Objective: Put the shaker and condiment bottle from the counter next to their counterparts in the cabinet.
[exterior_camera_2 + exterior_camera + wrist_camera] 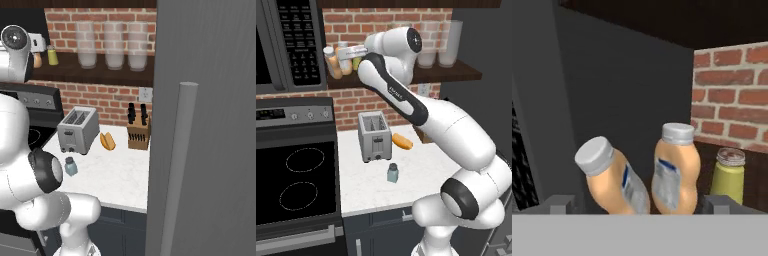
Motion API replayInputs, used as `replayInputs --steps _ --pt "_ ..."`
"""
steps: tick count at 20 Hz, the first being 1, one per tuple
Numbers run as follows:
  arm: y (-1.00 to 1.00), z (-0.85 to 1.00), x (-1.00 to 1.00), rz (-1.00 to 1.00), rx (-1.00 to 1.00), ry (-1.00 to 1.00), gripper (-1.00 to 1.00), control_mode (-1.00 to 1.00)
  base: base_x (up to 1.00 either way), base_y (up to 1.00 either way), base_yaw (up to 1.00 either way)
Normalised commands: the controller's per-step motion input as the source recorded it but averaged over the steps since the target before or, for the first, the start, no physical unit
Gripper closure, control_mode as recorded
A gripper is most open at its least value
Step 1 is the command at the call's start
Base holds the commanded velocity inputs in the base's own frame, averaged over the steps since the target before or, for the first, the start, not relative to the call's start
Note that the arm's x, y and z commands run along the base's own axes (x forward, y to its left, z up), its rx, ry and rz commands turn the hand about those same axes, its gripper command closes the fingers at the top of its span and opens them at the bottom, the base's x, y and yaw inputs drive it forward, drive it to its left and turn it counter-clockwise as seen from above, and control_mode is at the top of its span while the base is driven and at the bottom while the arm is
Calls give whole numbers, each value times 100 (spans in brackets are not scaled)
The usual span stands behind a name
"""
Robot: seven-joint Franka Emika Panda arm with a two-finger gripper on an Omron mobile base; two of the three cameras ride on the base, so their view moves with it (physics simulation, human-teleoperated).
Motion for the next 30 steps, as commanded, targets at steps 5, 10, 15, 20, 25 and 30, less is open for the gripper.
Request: replayInputs --steps 5,10,15,20,25,30 --pt "-46 14 -63 -4 15 0 -100 -100 0 0 0" --pt "-24 0 -79 -1 7 -1 -100 -100 0 0 0" --pt "-21 0 -93 -3 7 0 -100 -100 0 0 0" --pt "-25 5 -86 -8 11 2 -100 -100 0 0 0" --pt "-19 6 -70 -13 9 13 -100 -100 0 0 0" --pt "-3 0 -52 -14 1 19 -100 -100 0 0 0"
